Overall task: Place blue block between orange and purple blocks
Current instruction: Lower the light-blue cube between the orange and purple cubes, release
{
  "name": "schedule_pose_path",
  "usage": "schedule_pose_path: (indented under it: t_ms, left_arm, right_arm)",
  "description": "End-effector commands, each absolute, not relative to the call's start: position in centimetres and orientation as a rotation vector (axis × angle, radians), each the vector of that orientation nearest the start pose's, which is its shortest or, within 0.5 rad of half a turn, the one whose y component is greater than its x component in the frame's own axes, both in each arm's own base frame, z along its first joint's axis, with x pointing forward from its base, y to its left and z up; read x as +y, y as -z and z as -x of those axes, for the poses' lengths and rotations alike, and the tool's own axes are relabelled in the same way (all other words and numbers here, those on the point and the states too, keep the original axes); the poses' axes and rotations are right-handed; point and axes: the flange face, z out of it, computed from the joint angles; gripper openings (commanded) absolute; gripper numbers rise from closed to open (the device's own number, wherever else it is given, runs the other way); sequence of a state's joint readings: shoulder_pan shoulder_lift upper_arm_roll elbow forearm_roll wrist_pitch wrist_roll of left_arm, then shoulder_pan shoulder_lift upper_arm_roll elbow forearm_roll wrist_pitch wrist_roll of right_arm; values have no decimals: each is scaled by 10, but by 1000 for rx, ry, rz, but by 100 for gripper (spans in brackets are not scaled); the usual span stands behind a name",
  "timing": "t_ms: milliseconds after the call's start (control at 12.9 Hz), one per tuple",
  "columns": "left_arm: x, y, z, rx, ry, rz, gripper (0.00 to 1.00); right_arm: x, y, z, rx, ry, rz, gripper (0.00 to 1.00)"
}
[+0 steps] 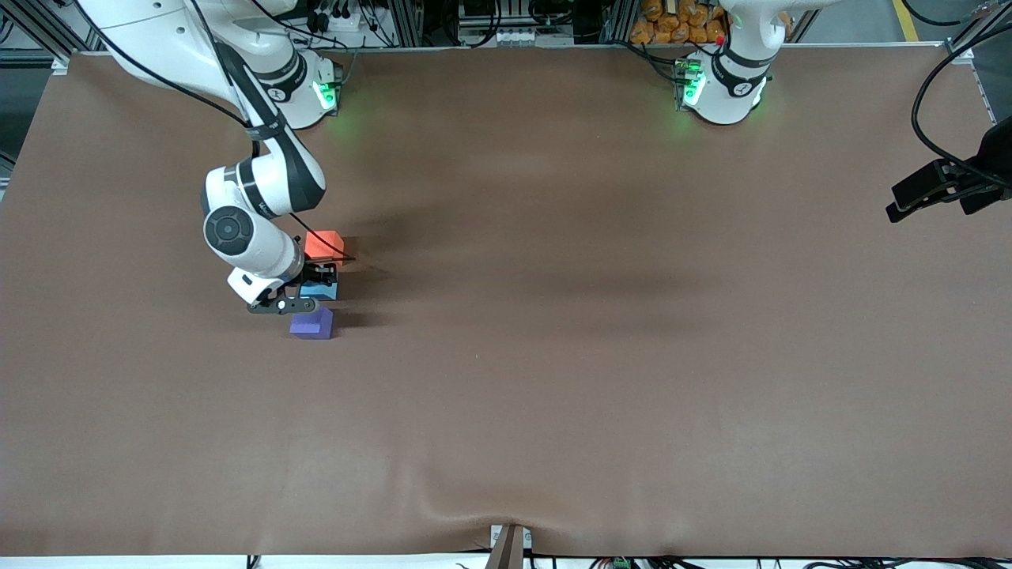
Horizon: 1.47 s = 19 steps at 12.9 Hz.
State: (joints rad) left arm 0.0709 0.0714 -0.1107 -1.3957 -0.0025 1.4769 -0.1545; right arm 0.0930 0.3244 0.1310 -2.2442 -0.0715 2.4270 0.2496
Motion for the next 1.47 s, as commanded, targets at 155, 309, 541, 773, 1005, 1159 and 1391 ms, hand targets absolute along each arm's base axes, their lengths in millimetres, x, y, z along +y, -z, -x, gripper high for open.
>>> schedule_pose_path:
  t_ms: [155, 309, 541, 773, 1005, 1159, 1391]
  left_arm:
    - [-12, -665, -558, -71, 15, 3138, 100]
    - [-15, -665, -558, -100, 15, 3141, 100]
    - [-18, -666, -557, -137, 19, 3149, 100]
    - [-19, -673, -553, -193, 38, 3140, 100]
    - [-21, -674, -553, -227, 53, 3137, 100]
    - [-24, -673, -554, -222, 53, 3139, 100]
    - [-45, -675, -545, -162, 53, 3139, 100]
  right_arm:
    - [115, -204, -514, -19, -186, 3150, 0]
    - [114, -201, -514, -14, -198, 3150, 47]
    - [115, -205, -517, -6, -212, 3151, 100]
    - [117, -258, -544, 13, -378, 3168, 100]
    - [128, -358, -590, 23, -483, 3158, 100]
    - [122, -436, -618, 33, -430, 3135, 100]
    - [106, -520, -636, 71, -368, 3139, 100]
